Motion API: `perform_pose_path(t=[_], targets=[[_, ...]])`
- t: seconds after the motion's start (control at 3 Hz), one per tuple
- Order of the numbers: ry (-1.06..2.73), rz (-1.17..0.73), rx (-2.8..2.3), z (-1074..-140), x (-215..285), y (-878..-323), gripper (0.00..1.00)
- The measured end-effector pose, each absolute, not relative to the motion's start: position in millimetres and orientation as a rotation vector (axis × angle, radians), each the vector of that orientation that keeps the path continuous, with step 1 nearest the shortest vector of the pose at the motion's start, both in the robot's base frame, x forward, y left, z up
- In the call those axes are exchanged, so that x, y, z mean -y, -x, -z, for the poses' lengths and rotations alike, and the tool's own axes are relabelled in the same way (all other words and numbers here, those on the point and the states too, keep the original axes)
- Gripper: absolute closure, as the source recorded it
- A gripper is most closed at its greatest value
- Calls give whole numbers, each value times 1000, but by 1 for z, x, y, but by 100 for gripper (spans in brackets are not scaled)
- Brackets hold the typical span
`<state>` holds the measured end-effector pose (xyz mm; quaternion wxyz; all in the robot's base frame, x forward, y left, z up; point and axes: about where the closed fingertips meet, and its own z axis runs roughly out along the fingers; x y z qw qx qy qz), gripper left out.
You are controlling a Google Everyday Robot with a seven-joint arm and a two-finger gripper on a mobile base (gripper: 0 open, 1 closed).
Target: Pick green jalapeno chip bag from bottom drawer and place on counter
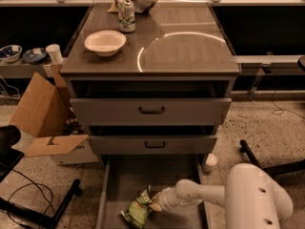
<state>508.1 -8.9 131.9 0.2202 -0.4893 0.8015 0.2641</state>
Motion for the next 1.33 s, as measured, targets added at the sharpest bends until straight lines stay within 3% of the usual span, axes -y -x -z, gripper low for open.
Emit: perform_pose_path(t=[0.67, 1.33], targets=[[1528, -437, -2172, -229, -12, -543, 100], [1439, -29, -2100, -372, -12, -614, 100]])
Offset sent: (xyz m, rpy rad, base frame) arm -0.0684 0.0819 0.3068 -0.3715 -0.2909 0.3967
